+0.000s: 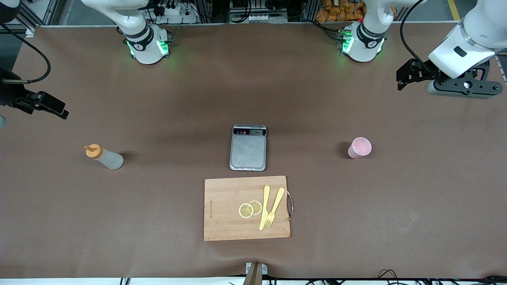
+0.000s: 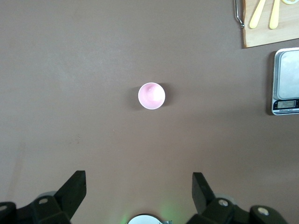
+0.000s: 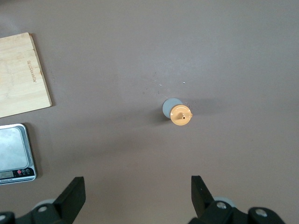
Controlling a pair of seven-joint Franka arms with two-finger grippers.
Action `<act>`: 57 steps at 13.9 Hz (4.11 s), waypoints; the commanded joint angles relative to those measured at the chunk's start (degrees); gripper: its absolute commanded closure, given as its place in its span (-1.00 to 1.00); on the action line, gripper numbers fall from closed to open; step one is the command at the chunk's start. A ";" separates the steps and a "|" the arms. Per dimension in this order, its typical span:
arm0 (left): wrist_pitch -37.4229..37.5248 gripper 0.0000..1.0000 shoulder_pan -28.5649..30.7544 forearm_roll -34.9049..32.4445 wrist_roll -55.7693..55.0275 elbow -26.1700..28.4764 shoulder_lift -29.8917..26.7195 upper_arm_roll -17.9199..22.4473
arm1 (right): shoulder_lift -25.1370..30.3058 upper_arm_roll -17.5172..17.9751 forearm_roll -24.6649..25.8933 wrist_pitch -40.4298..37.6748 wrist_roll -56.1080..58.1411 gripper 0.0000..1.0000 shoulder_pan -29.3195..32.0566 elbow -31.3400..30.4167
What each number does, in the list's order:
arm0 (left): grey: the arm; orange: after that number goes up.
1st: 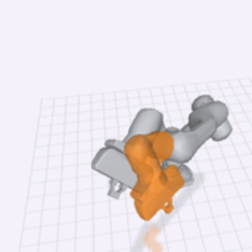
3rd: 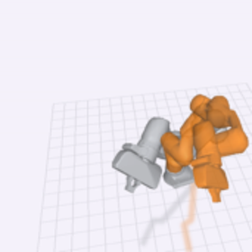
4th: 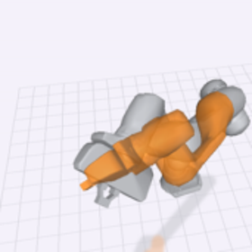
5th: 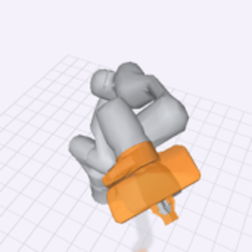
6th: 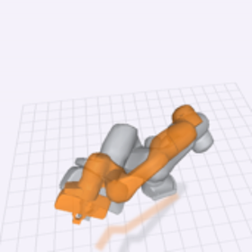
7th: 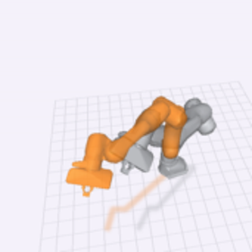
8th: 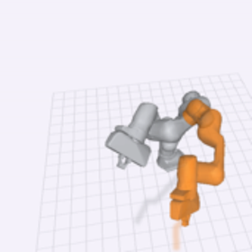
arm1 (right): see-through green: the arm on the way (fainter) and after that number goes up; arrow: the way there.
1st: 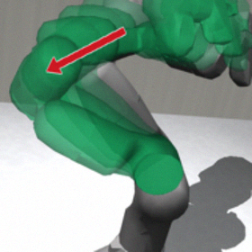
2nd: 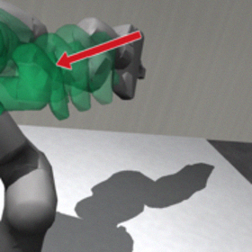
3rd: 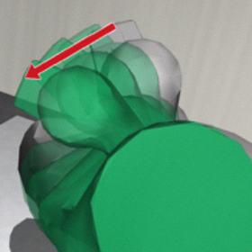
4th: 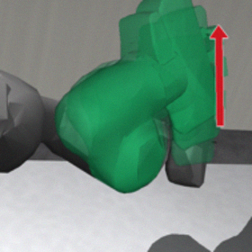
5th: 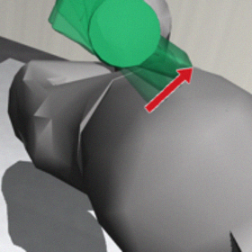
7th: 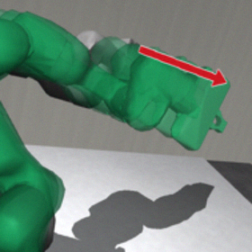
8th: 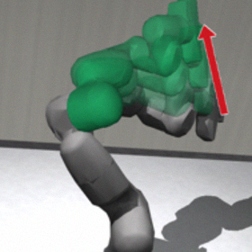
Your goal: Add sauce to pink cup with both arms
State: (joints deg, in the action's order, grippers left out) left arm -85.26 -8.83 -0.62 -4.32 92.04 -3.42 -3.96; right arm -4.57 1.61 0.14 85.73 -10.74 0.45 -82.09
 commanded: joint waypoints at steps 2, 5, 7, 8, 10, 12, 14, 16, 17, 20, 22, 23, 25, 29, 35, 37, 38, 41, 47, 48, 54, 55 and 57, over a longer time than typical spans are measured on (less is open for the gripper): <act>1.32 -1.00 0.13 0.97 -0.43 -1.86 1.05 0.09 | 0.44 0.23 -0.94 -0.21 0.10 -1.00 0.52 0.00; 1.41 -1.00 -0.13 0.79 -0.42 -2.92 2.10 0.09 | 0.44 0.23 -0.94 -0.21 0.19 -1.00 0.61 0.00; 1.50 -1.00 -0.05 0.70 -0.42 -2.92 2.19 0.00 | 0.44 0.23 -0.94 -0.21 0.19 -1.00 0.52 0.00; 1.76 -1.00 0.04 0.70 -0.42 -2.83 2.19 0.00 | 0.35 0.14 -0.94 -0.12 -0.07 -1.00 0.52 0.00; 2.11 -1.00 0.13 0.79 -0.42 -2.74 2.28 0.00 | -0.43 0.06 -0.06 -0.03 -0.07 -1.00 0.78 0.00; 3.51 -1.00 0.22 0.70 -0.77 -2.13 2.19 0.00 | -1.05 0.05 2.04 -0.38 0.36 -1.00 1.05 -0.26; 4.57 -1.00 0.74 0.70 -0.86 -0.73 2.11 0.09 | -1.23 0.05 2.93 -0.56 -0.16 -1.00 2.53 -1.58; 3.88 -1.00 2.67 1.14 -0.43 0.68 2.10 0.00 | -1.31 0.23 1.53 -0.39 0.28 -1.00 7.26 -2.20; 2.22 -1.00 2.85 1.14 0.01 2.17 1.93 0.09 | -1.49 0.23 0.48 -0.47 0.36 -1.00 8.94 -2.20; -4.46 -1.00 4.43 1.14 0.28 7.52 1.58 0.09 | -2.72 0.14 -1.90 -0.56 0.37 -1.00 12.90 -2.20; -11.56 -1.00 4.96 1.14 0.28 12.70 2.01 0.09 | -4.65 0.14 -2.77 -0.56 -0.25 -1.00 16.23 -2.02; -16.12 -1.00 5.05 1.14 0.28 15.86 2.10 0.09 | -5.61 0.14 -4.00 -0.56 -0.34 -1.00 17.99 -1.85; -24.13 -1.00 5.40 1.14 0.28 20.88 3.15 0.09 | -7.98 0.14 -4.88 -0.47 -0.43 -1.00 21.25 -1.76; -29.86 -1.00 6.10 1.14 0.28 21.51 9.47 0.09 | -15.45 0.14 -15.50 -0.47 0.01 -1.00 30.12 -0.88; -38.30 -1.00 6.19 0.97 0.98 23.18 18.09 0.00 | -27.14 0.14 -26.32 -0.47 -3.22 -1.00 37.78 0.00; -41.56 -1.00 6.19 0.97 0.98 25.37 18.89 0.00 | -30.39 0.14 -29.31 -0.47 -8.13 -1.00 38.22 0.00; -42.79 -1.00 6.19 0.97 1.07 26.69 19.15 0.00 | -32.41 0.14 -30.19 -0.47 -10.51 -1.00 38.31 0.35; -45.43 -1.00 6.02 0.97 1.07 28.28 20.99 0.00 | -36.37 0.14 -35.90 -0.56 -13.96 -1.00 39.45 0.70; -47.71 -0.62 5.58 0.88 0.98 28.02 25.74 0.00 | -46.39 0.14 -45.05 -4.94 -25.81 -1.00 41.21 0.79; -47.89 0.22 5.41 0.88 0.98 28.02 26.18 -0.09 | -47.19 0.14 -46.54 -5.04 -26.35 -1.00 41.13 0.79; -48.07 1.00 5.23 0.97 0.19 27.85 25.66 -0.96 | -50.53 0.49 -51.20 -8.46 -31.27 -1.00 39.11 0.09; -47.99 1.00 5.23 0.97 0.10 27.85 25.22 -0.97 | -50.53 0.41 -51.21 -9.17 -31.28 -1.00 38.32 0.09; -47.90 1.00 5.32 0.97 -0.07 27.93 23.12 -0.97 | -50.53 0.49 -51.38 -9.26 -31.36 -1.00 36.91 -0.09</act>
State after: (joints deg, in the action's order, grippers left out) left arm -133.15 -3.49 -0.54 -4.30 119.42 22.47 -4.88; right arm -54.31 2.03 -49.98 77.48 -40.30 38.66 -83.43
